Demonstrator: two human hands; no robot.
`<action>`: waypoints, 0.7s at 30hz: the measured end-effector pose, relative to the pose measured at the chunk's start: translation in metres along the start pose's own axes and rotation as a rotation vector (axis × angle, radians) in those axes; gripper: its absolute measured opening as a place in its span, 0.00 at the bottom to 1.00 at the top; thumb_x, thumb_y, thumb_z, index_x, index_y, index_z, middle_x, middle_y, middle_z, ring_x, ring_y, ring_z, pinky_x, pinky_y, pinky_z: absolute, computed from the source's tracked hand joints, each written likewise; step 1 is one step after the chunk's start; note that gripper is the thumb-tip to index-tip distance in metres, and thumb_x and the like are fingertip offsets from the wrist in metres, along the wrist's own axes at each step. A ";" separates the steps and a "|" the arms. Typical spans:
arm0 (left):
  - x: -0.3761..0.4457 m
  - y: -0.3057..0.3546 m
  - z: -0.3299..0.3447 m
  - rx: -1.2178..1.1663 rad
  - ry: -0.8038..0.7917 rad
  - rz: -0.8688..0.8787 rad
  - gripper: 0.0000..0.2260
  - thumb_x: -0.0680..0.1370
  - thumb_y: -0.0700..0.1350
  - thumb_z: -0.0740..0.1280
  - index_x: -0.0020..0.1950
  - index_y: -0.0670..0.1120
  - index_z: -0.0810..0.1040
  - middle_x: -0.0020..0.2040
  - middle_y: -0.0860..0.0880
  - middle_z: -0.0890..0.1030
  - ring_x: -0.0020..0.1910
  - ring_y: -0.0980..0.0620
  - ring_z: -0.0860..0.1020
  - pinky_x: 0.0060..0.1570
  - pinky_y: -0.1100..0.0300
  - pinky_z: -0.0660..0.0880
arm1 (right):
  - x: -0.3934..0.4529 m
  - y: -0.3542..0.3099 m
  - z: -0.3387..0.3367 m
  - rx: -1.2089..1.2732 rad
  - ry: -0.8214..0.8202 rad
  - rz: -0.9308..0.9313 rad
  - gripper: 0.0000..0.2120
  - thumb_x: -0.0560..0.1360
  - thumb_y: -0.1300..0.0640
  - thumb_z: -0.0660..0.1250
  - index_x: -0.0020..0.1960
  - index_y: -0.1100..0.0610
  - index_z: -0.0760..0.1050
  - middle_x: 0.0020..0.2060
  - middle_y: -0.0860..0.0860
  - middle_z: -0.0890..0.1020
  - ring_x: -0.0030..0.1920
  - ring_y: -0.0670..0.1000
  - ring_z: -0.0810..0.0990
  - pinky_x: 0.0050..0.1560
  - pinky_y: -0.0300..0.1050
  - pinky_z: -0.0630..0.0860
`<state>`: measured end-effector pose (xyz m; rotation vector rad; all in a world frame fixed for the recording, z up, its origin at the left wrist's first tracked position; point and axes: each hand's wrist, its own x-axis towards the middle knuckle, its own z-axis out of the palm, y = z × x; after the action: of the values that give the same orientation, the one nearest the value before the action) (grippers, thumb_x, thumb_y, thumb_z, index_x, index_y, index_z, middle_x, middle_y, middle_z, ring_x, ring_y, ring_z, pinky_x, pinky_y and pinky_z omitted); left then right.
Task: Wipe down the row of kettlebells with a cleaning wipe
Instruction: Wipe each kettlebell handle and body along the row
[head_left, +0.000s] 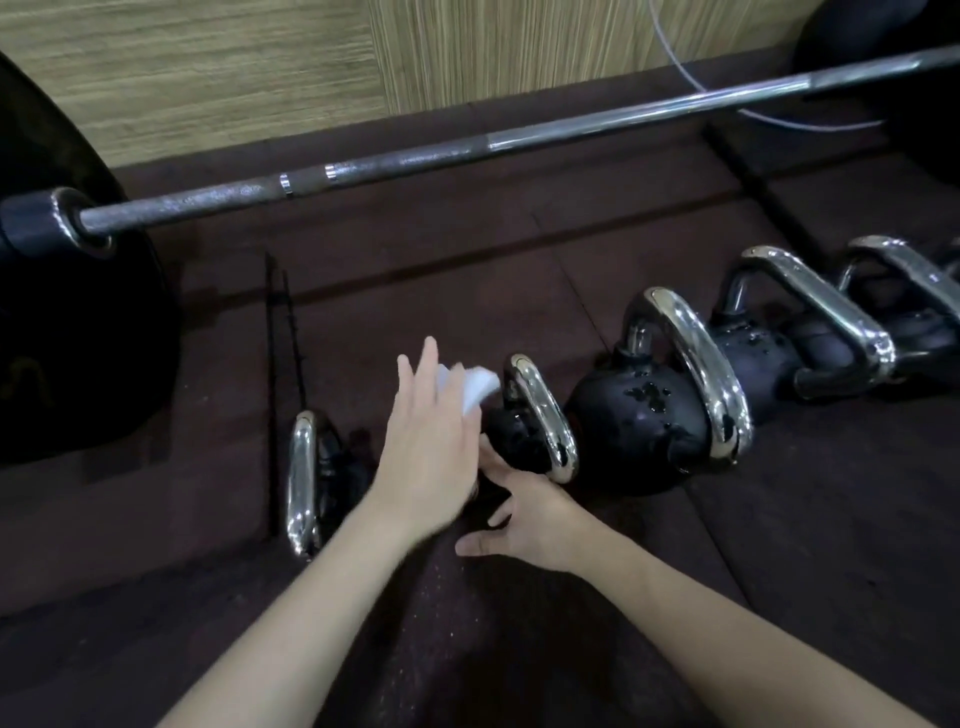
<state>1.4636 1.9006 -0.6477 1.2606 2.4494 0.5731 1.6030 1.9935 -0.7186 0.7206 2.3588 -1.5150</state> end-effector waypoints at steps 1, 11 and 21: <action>-0.022 0.002 0.008 0.139 0.043 0.094 0.25 0.87 0.46 0.53 0.84 0.42 0.57 0.86 0.40 0.43 0.84 0.40 0.37 0.83 0.43 0.52 | 0.001 0.001 0.000 -0.002 0.003 -0.010 0.57 0.58 0.30 0.82 0.81 0.32 0.57 0.78 0.26 0.62 0.51 0.45 0.86 0.59 0.45 0.84; -0.037 -0.013 0.014 0.347 0.032 0.231 0.26 0.87 0.52 0.55 0.85 0.49 0.57 0.87 0.47 0.46 0.85 0.40 0.38 0.83 0.43 0.47 | -0.001 0.004 -0.007 -0.050 -0.058 -0.051 0.51 0.63 0.33 0.81 0.80 0.33 0.59 0.75 0.31 0.67 0.55 0.45 0.83 0.57 0.42 0.83; 0.058 -0.047 -0.057 -0.143 -0.036 -0.202 0.33 0.81 0.67 0.46 0.65 0.43 0.77 0.65 0.46 0.80 0.66 0.43 0.77 0.69 0.45 0.71 | -0.025 -0.017 -0.043 -0.114 -0.357 0.036 0.60 0.71 0.35 0.78 0.83 0.37 0.35 0.82 0.34 0.47 0.76 0.47 0.71 0.68 0.36 0.71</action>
<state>1.3729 1.9124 -0.6273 0.9476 2.4210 0.6503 1.6179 2.0199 -0.6755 0.4222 2.1303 -1.3513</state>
